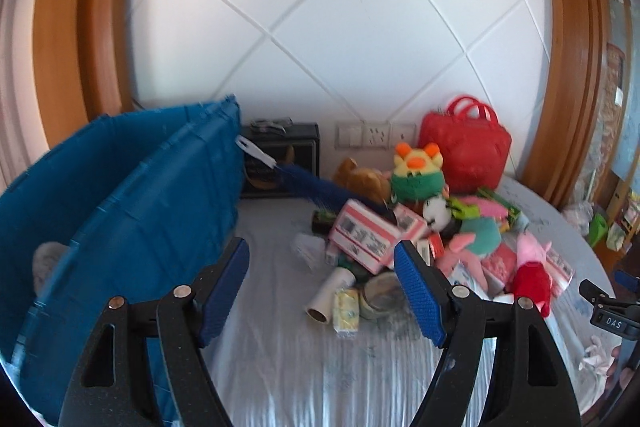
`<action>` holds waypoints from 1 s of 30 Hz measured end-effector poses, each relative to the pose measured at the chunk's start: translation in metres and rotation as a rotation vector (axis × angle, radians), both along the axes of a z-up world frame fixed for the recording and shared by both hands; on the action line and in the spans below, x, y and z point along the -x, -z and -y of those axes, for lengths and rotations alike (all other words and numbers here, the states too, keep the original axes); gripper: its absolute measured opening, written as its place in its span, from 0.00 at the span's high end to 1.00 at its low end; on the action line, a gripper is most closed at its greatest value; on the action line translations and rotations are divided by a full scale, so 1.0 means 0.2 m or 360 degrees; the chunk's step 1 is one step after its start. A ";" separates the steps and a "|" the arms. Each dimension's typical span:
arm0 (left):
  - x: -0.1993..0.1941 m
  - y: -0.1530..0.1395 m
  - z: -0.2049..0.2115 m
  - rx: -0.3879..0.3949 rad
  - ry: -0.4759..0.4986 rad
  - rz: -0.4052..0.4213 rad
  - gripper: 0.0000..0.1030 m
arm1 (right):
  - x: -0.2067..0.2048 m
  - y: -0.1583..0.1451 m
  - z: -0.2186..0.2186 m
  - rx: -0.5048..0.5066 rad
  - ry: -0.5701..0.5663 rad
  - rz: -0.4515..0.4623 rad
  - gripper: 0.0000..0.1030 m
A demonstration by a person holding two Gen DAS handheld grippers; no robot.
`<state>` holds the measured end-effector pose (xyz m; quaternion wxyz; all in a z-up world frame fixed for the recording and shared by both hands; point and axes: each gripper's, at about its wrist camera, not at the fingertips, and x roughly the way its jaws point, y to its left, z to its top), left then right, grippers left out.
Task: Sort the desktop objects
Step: 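Grasp the yellow snack packet with left while right grasps the white paper roll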
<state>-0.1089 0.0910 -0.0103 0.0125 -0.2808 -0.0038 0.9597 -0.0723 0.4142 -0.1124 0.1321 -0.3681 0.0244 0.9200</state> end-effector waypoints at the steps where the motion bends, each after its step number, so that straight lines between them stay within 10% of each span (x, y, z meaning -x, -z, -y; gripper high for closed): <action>1: 0.04 0.06 -0.03 0.0016 0.0002 0.0050 0.28 | 0.00 0.05 -0.04 0.0017 0.0009 0.0036 0.00; 19: 0.53 1.02 -0.13 0.0010 0.0044 0.0701 0.28 | 0.20 0.66 -0.26 0.0318 0.0013 0.0482 0.00; 30: 0.75 1.27 -0.19 0.0025 0.0082 0.0862 0.59 | 0.42 0.83 -0.17 0.0366 0.0005 0.0593 0.12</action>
